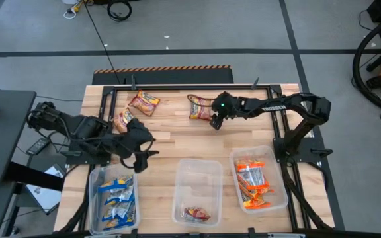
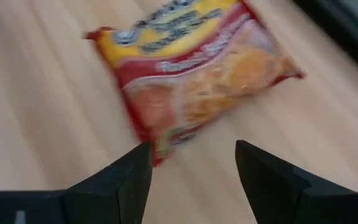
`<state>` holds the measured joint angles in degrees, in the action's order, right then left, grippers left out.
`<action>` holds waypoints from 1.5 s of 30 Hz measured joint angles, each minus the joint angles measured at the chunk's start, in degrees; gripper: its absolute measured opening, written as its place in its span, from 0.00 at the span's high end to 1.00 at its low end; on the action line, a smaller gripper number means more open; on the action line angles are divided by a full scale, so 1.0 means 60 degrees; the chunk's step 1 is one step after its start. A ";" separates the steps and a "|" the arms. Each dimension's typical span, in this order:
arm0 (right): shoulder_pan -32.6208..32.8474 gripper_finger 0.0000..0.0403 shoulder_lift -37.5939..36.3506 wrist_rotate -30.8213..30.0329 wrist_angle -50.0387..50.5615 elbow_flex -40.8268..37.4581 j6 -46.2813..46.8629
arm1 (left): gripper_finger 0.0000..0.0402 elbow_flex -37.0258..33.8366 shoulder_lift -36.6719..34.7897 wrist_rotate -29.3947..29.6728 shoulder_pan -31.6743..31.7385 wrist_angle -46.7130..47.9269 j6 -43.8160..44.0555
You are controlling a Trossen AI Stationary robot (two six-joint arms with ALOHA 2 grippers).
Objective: Sort Maruchan noodles
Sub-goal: Put the top right red noodle pack into the middle transparent bin
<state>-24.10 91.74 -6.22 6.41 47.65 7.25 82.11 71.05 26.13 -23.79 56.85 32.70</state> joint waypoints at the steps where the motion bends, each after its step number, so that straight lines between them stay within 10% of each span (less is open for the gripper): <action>1: -0.0097 0.42 0.0000 0.0133 -0.0447 -0.0171 -0.0315 | 0.42 -0.0002 0.0014 0.0015 0.0127 -0.0014 -0.0060; 10: -0.0042 0.45 -0.0004 0.0483 -0.1887 -0.0937 -0.1750 | 0.42 -0.0004 0.0014 0.0381 0.0903 -0.0491 -0.0850; 19: 0.1287 0.49 0.0808 -0.1344 -0.2979 -0.0156 -0.5481 | 0.42 -0.0004 0.0014 0.0367 0.1374 -0.0691 -0.1142; 45: 0.1763 0.67 0.2962 -0.2968 -0.2938 0.0781 -0.6893 | 0.42 -0.0004 0.0014 0.0387 0.1500 -0.0717 -0.0802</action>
<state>-13.52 109.51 -24.03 -11.21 52.34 -34.11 82.08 71.13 28.45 -14.79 52.55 27.88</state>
